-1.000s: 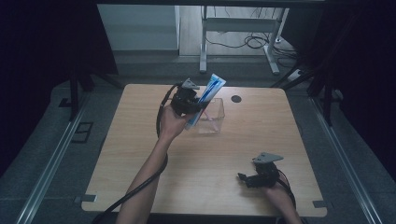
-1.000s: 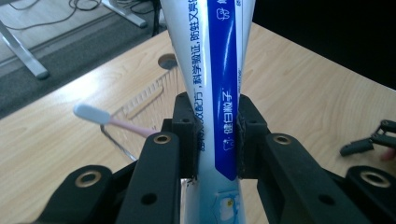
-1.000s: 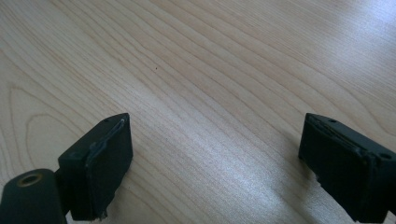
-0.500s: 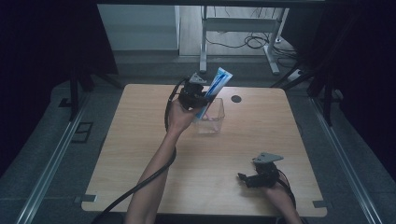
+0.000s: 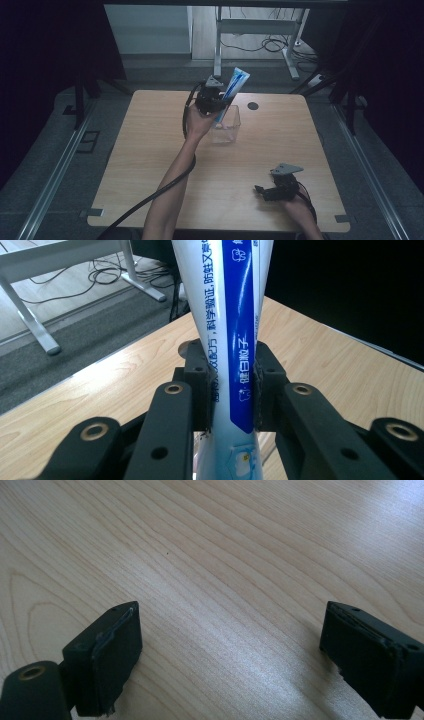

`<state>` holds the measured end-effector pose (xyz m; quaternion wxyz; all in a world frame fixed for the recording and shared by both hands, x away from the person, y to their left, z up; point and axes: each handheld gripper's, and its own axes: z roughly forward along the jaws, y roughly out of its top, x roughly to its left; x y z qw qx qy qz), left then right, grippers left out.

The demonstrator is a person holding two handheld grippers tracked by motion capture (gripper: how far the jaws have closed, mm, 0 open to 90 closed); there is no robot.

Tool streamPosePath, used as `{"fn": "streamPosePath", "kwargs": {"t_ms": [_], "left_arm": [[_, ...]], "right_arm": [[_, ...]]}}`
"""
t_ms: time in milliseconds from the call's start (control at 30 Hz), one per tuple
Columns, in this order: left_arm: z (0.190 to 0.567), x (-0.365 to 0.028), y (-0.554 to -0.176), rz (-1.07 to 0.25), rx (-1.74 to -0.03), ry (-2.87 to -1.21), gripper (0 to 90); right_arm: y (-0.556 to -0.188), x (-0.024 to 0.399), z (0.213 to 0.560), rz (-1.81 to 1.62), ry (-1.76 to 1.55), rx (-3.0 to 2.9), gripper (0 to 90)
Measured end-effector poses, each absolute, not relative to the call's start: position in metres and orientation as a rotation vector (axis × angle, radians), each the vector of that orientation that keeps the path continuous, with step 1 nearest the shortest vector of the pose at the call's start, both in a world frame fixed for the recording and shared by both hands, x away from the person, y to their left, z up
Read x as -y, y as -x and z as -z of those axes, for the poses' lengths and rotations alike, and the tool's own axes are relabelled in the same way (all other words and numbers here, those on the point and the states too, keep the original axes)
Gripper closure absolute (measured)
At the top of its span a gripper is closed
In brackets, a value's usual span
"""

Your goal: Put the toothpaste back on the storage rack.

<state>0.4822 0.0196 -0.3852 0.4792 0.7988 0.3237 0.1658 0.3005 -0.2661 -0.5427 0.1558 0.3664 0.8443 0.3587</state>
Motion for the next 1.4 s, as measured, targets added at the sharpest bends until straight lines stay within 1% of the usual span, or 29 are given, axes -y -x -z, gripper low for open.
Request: {"fn": "streamPosePath", "kwargs": {"t_ms": [333, 800, 1400], "left_arm": [[0.393, -0.012, -0.490, -0.420, -0.789, -1.939, 74.5], [0.408, -0.012, -0.495, -0.461, -0.802, -1.917, 74.4], [0.429, -0.011, -0.496, -0.476, -0.818, -1.943, 74.1]], "right_arm": [[-0.301, 0.266, 0.543, -1.028, -1.050, -2.417, 10.3], [-0.300, 0.266, 0.543, -1.028, -1.051, -2.417, 10.3], [-0.300, 0.266, 0.543, -1.029, -1.048, -2.419, 10.4]]}}
